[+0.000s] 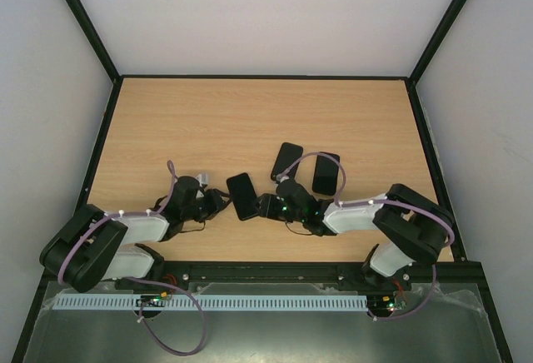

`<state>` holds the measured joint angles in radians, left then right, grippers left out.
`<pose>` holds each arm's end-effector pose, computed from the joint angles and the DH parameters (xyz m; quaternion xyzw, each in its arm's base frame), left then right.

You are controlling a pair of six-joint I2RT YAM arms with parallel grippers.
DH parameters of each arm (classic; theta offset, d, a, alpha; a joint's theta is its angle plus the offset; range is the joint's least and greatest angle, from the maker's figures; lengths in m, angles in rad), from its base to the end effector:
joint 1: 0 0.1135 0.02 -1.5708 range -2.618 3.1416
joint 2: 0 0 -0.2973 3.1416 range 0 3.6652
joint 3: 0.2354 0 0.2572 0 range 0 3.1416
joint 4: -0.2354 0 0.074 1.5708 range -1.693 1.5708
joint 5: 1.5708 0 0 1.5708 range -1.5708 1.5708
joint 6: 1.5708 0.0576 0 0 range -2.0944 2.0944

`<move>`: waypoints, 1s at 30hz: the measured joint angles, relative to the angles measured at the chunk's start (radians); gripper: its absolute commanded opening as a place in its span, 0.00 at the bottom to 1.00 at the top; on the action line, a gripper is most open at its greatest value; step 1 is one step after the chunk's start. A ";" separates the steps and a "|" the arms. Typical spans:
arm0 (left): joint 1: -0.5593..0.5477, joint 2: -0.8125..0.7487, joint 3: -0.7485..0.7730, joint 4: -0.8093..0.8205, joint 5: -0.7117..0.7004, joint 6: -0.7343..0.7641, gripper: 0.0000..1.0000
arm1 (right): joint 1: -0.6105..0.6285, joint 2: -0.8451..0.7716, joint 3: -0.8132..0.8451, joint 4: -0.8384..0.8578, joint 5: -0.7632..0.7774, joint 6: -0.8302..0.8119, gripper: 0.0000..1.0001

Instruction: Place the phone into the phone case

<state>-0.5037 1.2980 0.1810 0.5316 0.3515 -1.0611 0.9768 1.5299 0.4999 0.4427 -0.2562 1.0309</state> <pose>0.1745 -0.1188 0.1305 -0.1591 0.8568 -0.4376 0.2217 0.1536 0.2535 0.1551 -0.0366 0.8756 0.4555 0.1565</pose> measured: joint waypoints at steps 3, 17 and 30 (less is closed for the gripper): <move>0.015 0.005 0.003 0.000 0.010 0.004 0.38 | -0.013 -0.033 0.014 -0.053 0.029 -0.027 0.59; 0.101 0.024 0.010 0.005 0.085 0.039 0.40 | -0.101 0.102 0.099 -0.038 -0.056 -0.072 0.75; 0.090 0.104 -0.005 0.122 0.153 0.026 0.31 | -0.129 0.266 0.145 0.220 -0.208 0.036 0.76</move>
<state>-0.4137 1.4017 0.1764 0.6540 0.5049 -1.0348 0.8482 1.7958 0.6449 0.6632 -0.4637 1.0668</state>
